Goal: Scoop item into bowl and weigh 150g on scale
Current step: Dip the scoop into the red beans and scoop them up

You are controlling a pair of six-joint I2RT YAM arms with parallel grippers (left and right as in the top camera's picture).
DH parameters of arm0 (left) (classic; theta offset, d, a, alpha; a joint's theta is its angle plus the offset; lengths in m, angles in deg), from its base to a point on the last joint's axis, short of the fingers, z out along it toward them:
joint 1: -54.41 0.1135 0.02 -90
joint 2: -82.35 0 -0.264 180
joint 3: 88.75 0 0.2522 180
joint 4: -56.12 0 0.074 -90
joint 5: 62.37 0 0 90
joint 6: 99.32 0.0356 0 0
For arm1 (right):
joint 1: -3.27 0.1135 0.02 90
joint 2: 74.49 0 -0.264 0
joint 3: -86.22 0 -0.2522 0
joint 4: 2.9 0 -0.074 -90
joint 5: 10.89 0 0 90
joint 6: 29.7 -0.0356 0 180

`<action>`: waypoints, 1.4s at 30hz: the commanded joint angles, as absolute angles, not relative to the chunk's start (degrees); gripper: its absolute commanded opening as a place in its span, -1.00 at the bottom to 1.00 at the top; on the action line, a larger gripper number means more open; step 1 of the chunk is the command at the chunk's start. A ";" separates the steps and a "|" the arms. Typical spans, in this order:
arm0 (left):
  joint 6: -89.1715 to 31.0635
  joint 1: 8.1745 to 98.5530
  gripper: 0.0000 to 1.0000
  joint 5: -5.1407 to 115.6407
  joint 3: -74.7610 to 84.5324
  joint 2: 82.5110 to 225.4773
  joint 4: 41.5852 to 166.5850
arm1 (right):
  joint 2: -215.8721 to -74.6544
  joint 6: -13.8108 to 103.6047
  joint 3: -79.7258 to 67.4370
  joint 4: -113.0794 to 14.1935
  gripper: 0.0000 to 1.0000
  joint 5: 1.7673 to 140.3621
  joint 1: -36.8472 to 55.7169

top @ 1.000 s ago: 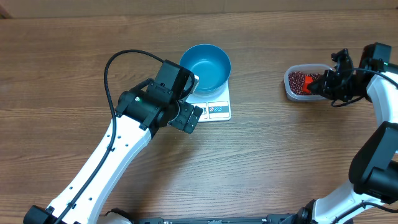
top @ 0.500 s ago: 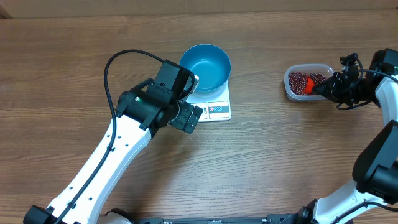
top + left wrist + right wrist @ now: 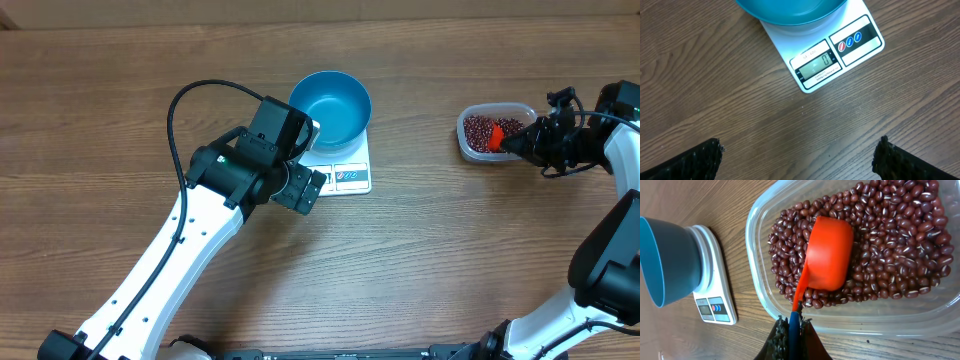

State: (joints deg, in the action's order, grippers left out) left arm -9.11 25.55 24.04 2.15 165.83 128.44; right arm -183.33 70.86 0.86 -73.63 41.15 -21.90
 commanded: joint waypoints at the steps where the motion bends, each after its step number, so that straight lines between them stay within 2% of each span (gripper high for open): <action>1: -8.21 25.53 0.99 24.69 1.87 165.13 128.36 | -185.05 71.30 -0.19 -74.04 -0.93 37.55 -22.31; 16: -8.19 25.53 0.99 24.69 1.87 165.13 128.36 | -185.05 74.32 -0.19 -75.75 -0.93 30.12 -26.81; 42: -8.21 25.53 0.99 24.69 1.87 165.11 128.36 | -185.05 74.32 -0.19 -75.55 -0.93 27.41 -30.09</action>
